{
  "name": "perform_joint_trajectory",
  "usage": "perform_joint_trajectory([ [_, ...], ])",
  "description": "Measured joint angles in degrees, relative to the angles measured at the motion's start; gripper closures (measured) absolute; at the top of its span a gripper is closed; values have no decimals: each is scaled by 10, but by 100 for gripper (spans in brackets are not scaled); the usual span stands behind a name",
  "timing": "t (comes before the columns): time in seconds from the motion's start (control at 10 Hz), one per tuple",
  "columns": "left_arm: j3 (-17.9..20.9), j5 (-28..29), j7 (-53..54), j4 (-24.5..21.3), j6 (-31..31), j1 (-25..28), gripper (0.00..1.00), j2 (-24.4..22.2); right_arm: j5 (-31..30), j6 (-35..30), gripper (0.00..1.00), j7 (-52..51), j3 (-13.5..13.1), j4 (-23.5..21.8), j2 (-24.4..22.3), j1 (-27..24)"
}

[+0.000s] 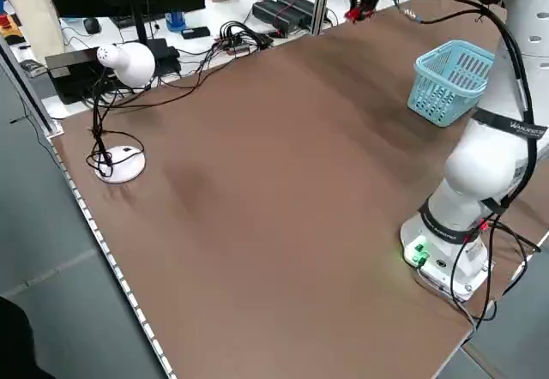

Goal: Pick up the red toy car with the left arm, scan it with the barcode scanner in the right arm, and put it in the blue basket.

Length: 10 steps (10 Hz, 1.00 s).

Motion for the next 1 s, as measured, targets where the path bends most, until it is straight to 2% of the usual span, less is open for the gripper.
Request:
perform_joint_trajectory([
  [0.2,-38,25,-53,27,-12,-3,52,11,42,-19,63,4,5,-1,0,13],
  [0.4,-65,39,-104,74,-41,-21,52,46,90,-42,63,1,7,-1,0,22],
  [0.7,-67,66,-164,119,-53,-78,52,93,149,-50,63,-3,20,-6,0,47],
  [1.0,-67,67,-203,169,-55,-121,52,130,176,-42,63,-3,22,-13,2,79],
])
